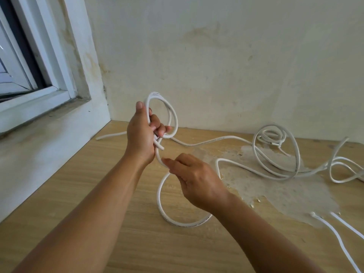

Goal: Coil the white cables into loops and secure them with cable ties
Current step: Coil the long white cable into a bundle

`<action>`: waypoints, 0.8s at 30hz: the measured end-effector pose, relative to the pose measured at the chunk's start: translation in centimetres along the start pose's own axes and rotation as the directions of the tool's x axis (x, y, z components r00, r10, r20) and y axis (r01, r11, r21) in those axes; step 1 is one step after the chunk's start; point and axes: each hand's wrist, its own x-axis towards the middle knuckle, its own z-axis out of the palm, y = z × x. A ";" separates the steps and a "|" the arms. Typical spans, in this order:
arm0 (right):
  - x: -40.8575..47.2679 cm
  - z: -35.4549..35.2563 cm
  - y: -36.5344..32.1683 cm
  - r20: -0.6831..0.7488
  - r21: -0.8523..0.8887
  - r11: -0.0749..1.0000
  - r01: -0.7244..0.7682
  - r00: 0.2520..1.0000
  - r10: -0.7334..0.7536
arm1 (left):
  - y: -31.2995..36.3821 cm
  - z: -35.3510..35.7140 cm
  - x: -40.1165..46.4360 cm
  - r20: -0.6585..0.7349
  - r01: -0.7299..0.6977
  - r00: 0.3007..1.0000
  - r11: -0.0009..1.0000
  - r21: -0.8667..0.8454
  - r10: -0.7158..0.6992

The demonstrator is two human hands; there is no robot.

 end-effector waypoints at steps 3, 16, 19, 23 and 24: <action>1.2 -1.3 0.4 0.000 0.013 0.996 0.085 0.996 -0.085 | -1.3 -0.6 -0.4 0.113 -0.033 0.994 0.984 0.173 0.014; 3.9 -3.3 2.8 -0.215 0.143 0.937 -0.317 0.915 0.342 | -2.3 -1.9 -2.2 0.510 0.104 0.840 0.978 0.180 -0.183; 4.3 -3.3 3.4 -0.184 0.233 0.904 -0.358 0.897 0.402 | -2.3 -1.8 -2.3 0.549 0.063 0.817 0.973 0.222 -0.179; 3.2 -3.5 4.8 -0.079 0.200 0.891 -0.408 0.899 0.430 | -1.2 -2.3 -1.8 0.471 0.114 0.868 0.987 0.113 -0.154; 2.7 -3.6 5.2 -0.047 0.173 0.876 -0.449 0.885 0.463 | -0.7 -2.5 -1.6 0.458 0.151 0.873 0.986 0.071 -0.167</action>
